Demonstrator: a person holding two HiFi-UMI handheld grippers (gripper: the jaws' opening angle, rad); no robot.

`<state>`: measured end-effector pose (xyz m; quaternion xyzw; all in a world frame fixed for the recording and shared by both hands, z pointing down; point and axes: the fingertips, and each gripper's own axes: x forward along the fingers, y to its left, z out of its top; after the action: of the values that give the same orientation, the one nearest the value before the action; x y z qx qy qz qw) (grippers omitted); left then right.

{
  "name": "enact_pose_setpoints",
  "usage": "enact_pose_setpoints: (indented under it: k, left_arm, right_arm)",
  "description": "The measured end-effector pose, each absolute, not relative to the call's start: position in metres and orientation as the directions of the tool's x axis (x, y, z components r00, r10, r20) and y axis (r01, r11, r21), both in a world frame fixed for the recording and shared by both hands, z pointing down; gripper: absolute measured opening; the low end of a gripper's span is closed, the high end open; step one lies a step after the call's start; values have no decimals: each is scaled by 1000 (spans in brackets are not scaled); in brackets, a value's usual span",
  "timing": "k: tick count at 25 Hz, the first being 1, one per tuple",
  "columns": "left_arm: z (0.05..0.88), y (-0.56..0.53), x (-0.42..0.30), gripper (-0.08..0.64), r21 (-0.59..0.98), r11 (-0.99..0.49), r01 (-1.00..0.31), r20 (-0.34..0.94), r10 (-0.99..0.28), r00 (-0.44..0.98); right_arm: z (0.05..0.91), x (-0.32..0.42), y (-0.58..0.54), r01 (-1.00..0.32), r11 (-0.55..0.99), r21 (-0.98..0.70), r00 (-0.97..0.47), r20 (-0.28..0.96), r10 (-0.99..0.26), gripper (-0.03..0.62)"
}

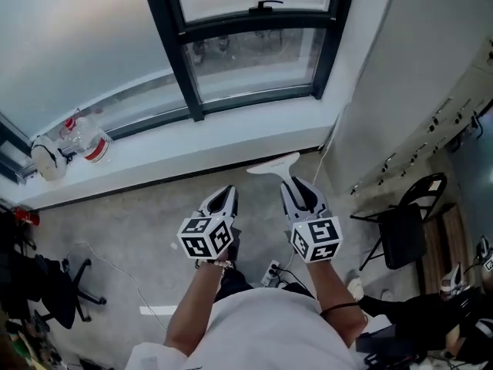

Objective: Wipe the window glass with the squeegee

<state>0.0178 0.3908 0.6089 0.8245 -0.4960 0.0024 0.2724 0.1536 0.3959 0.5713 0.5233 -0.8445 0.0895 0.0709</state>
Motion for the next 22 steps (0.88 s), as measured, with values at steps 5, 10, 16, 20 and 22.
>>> enact_pose_setpoints:
  k: [5, 10, 16, 20, 22]
  left_arm:
    - [602, 346, 0, -2, 455, -476, -753, 257, -739, 623]
    - [599, 320, -23, -2, 457, -546, -702, 238, -686, 688]
    - [587, 305, -51, -2, 461, -605, -649, 184, -650, 737]
    - [561, 298, -64, -2, 437, -643, -629, 134, -645, 753]
    - [550, 293, -73, -2, 425, -632, -648, 127, -667, 734]
  right_arm:
    - [561, 127, 369, -948, 310, -77, -320, 198, -927, 91]
    - [563, 99, 352, -973, 222, -62, -230, 201, -952, 91]
    - [552, 61, 339, -980, 197, -14, -196, 188, -962, 91]
    - [536, 44, 333, -979, 201, 11, -197, 157, -968, 91]
    - [523, 37, 328, -977, 210, 28, -205, 128, -970, 91]
